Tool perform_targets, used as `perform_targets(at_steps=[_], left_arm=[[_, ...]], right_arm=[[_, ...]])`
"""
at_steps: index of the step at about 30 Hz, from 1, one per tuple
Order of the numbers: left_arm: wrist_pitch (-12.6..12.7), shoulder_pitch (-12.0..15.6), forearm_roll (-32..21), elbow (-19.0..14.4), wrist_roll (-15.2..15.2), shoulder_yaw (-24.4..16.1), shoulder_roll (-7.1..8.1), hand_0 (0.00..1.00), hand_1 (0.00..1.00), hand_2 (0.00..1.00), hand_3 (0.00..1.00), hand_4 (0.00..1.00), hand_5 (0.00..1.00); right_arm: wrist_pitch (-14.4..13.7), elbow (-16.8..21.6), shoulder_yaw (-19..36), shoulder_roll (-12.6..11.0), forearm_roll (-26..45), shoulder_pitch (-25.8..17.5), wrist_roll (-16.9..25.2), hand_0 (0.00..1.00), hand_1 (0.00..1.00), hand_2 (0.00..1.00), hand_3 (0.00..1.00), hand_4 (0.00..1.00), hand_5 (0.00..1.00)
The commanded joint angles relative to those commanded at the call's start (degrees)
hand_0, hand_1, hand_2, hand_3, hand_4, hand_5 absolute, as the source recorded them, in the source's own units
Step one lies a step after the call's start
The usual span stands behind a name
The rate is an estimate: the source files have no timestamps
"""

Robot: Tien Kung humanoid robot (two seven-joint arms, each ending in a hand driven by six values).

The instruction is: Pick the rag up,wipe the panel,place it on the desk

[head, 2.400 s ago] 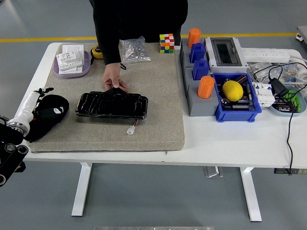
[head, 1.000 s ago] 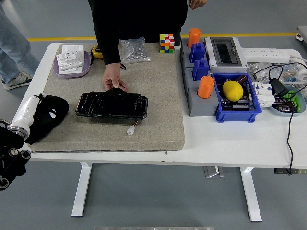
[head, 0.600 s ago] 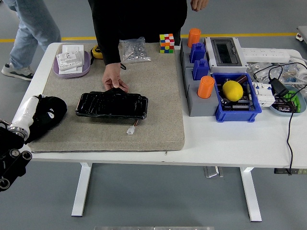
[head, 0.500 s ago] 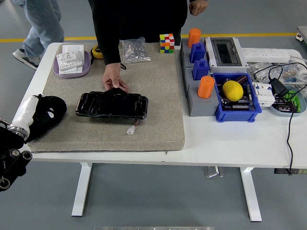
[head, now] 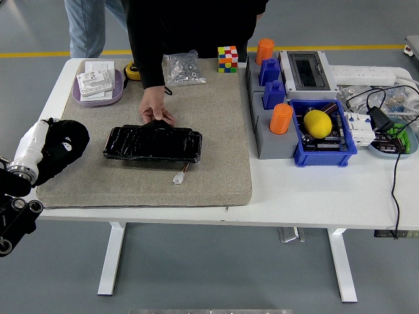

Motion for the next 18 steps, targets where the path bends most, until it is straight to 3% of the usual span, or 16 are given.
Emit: perform_targets(at_steps=[7,18], left_arm=[[0.2,-2.3,0.1,-1.9,0.5,1.8,0.0,0.377,0.242,0.643,0.411,0.002,0.002],[0.4,-6.4,1.6,0.4,0.7,6.9,-0.83,0.374,0.24,0.634,0.417,0.002,0.002]], right_arm=[[0.2,-0.1,-0.3,0.0,0.3,0.3,0.1,0.703,0.594,0.68,0.623,0.998,0.599],[0.5,-0.3,-0.8,-0.2,0.5,0.5,0.2,0.704,0.595,0.68,0.628,0.998,0.62]])
